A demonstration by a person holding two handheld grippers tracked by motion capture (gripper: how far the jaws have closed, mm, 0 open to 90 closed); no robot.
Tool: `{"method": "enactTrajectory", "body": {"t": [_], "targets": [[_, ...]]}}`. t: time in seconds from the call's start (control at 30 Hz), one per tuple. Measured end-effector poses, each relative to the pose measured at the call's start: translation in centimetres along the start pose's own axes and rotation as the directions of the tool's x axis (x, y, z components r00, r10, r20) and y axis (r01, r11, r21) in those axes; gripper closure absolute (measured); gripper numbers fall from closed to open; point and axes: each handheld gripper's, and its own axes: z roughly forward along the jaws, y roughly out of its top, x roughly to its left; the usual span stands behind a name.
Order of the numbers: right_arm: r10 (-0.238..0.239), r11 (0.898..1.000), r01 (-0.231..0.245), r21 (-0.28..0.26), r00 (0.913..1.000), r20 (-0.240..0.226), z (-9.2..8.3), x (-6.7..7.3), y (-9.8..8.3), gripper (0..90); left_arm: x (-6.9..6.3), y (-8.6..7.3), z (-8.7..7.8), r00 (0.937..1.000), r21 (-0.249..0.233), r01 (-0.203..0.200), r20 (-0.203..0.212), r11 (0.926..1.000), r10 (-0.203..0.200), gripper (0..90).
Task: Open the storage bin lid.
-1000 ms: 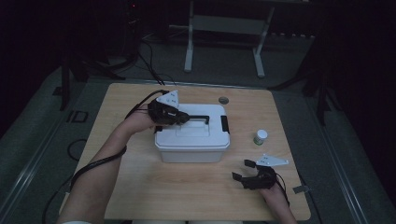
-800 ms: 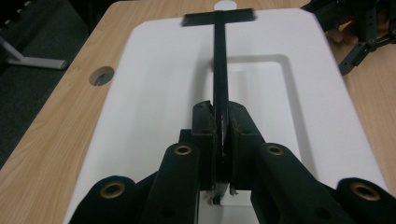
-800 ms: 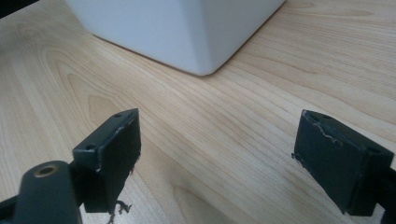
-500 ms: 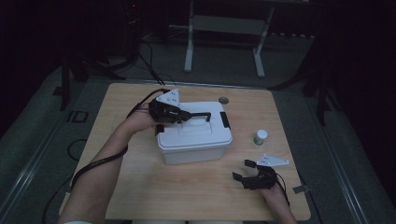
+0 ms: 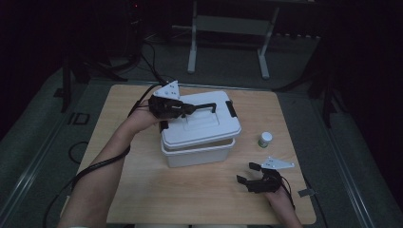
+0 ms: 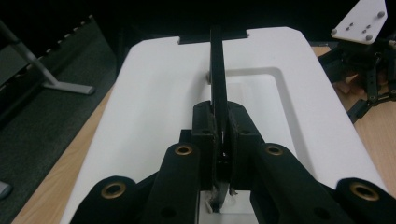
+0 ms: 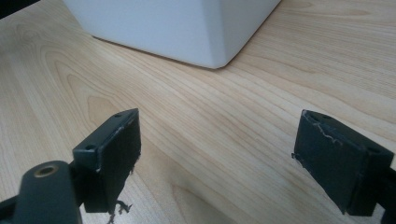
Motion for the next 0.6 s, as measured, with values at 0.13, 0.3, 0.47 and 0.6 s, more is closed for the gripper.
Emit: {"method": "enactTrajectory", "body": {"t": [0.13, 0.3, 0.47, 0.6], "targets": [[0.003, 1.000, -0.003, -0.002, 1.0000, -0.001, -0.1, 0.0, 0.1, 14.6, 0.0, -0.3, -1.1, 0.9998, 0.011, 0.000, -0.020, 0.9999, 0.000, 83.5], [0.003, 1.000, -0.003, -0.005, 1.0000, 0.000, -0.1, 0.1, 0.1, 14.6, 0.0, -0.9, -2.4, 0.9986, 0.002, 0.018, -0.050, 0.9998, -0.018, 83.4], [0.004, 1.000, -0.004, -0.006, 1.0000, 0.002, 0.0, 0.2, 0.2, 14.6, 0.0, -1.5, -3.6, 0.9973, 0.010, 0.025, -0.069, 0.9996, -0.024, 83.5], [0.002, 1.000, -0.002, -0.006, 1.0000, 0.001, 0.1, 0.3, 0.3, 14.6, 0.1, -2.6, -5.4, 0.9941, 0.001, 0.050, -0.097, 0.9987, -0.050, 83.5]]}}
